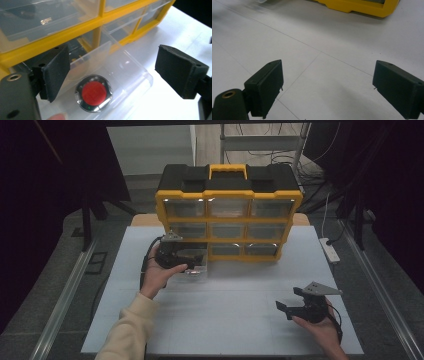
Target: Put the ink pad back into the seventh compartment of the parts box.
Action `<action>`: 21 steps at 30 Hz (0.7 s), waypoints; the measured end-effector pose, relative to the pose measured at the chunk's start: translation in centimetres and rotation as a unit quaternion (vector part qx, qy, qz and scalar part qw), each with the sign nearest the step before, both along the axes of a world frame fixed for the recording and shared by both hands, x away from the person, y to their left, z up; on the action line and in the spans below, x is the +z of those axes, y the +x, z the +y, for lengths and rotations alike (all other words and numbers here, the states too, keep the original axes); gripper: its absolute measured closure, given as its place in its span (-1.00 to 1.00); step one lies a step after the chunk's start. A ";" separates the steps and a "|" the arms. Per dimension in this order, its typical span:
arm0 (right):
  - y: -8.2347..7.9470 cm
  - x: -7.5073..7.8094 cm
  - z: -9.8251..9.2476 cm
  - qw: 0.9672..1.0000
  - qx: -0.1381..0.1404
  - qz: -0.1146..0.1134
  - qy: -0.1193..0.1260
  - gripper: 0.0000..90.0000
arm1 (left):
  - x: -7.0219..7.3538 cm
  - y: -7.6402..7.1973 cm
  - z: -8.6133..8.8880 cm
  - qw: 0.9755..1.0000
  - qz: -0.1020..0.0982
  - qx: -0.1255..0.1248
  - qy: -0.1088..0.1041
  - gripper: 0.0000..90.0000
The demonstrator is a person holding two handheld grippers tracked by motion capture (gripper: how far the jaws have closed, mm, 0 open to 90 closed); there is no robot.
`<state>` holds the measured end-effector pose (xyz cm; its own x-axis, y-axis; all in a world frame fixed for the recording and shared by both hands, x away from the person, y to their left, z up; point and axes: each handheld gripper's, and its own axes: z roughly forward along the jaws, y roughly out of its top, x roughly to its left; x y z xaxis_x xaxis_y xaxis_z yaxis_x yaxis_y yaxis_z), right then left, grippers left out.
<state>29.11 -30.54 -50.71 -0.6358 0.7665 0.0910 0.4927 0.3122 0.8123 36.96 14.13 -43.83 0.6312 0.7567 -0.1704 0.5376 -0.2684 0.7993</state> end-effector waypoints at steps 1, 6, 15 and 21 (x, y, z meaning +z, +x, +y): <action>0.0 0.0 0.0 1.000 0.000 0.000 0.002 -0.78 | 0.0 -0.2 0.0 1.000 -0.002 0.000 -0.004 -0.69; -0.1 0.1 -0.1 1.000 0.005 -0.003 0.007 -0.78 | 0.1 -1.6 0.1 1.000 -0.007 -0.006 0.000 -0.68; -0.3 0.3 0.0 1.000 0.006 -0.007 0.004 -0.78 | 0.2 -5.5 0.9 1.000 -0.027 -0.010 0.004 -0.66; -0.4 0.2 0.0 1.000 0.003 -0.006 0.004 -0.78 | -0.7 -7.5 2.2 1.000 -0.025 -0.002 0.015 -0.67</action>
<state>28.72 -30.56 -50.47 -0.6415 0.7618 0.0897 0.4817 0.3091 0.8200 29.45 16.30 -44.52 0.6411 0.7587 -0.1154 0.4954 -0.2943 0.8173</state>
